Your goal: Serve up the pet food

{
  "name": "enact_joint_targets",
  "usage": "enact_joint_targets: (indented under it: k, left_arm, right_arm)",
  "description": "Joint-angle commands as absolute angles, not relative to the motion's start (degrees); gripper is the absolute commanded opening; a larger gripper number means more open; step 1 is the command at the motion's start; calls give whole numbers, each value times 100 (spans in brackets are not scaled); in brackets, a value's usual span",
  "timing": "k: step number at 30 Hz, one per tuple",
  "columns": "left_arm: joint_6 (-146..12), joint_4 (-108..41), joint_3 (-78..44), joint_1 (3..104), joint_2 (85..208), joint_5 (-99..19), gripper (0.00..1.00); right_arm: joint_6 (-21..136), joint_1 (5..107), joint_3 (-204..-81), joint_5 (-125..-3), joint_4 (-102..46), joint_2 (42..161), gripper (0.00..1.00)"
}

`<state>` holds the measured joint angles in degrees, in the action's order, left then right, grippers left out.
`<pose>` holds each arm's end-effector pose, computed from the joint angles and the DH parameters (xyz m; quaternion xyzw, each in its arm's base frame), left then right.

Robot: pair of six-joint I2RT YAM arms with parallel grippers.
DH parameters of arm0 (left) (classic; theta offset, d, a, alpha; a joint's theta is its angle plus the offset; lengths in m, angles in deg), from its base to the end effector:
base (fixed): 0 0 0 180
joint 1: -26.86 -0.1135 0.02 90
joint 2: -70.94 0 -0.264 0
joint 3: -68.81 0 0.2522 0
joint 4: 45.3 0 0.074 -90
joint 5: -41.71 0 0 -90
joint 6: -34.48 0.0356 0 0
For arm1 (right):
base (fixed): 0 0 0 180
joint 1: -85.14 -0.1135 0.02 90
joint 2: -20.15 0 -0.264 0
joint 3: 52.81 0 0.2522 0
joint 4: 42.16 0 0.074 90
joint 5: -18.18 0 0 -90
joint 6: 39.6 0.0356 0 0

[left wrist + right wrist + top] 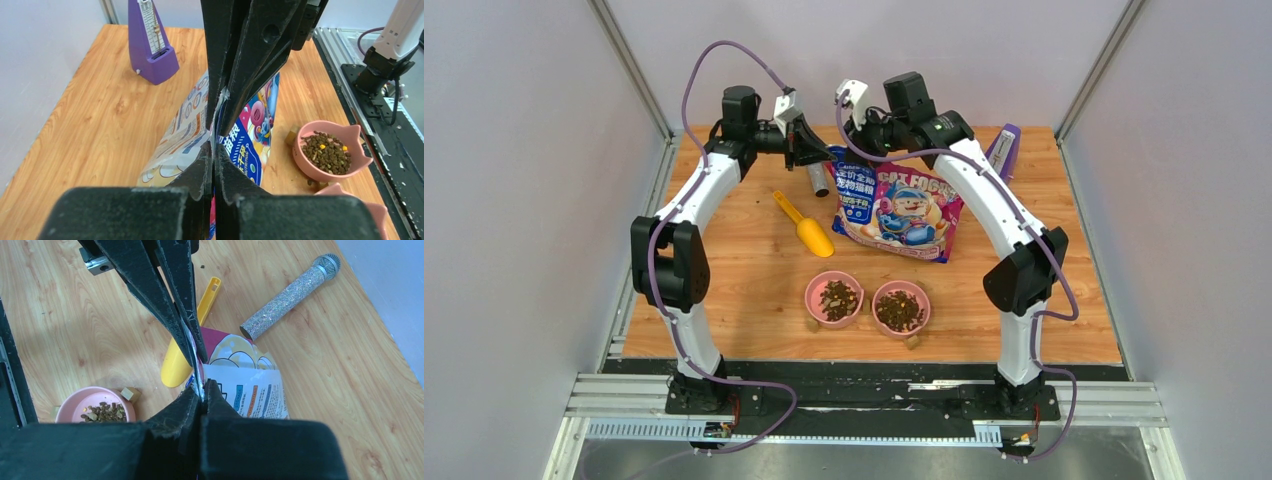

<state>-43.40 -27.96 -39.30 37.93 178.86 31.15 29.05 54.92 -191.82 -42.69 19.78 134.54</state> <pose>0.4156 -0.1170 0.3418 0.4961 0.5300 -0.5100 0.4614 0.3731 0.2374 0.3953 -0.4778 0.7325 0.2579 0.4107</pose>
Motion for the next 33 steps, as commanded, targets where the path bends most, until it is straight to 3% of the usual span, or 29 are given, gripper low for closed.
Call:
enact_joint_targets:
  k: [1, 8, 16, 33]
  left_arm:
    - [-4041, -2699, -4075, 3807, 17829, 3210, 0]
    - [-2930, -1407, -4501, 3696, 17819, 2781, 0]
    - [-2579, -1232, -4463, 3543, 17747, 2653, 0]
    - [-2507, -1107, -4468, 3348, 17756, 2583, 0]
  right_arm:
    - [2456, 5355, -19179, -4987, 1936, 13381, 0]
    - [1425, 5314, -18341, -6143, 2204, 12689, 0]
    - [636, 5321, -17468, -7324, 2226, 12012, 0]
    - [477, 5813, -16903, -7561, 2487, 11423, 0]
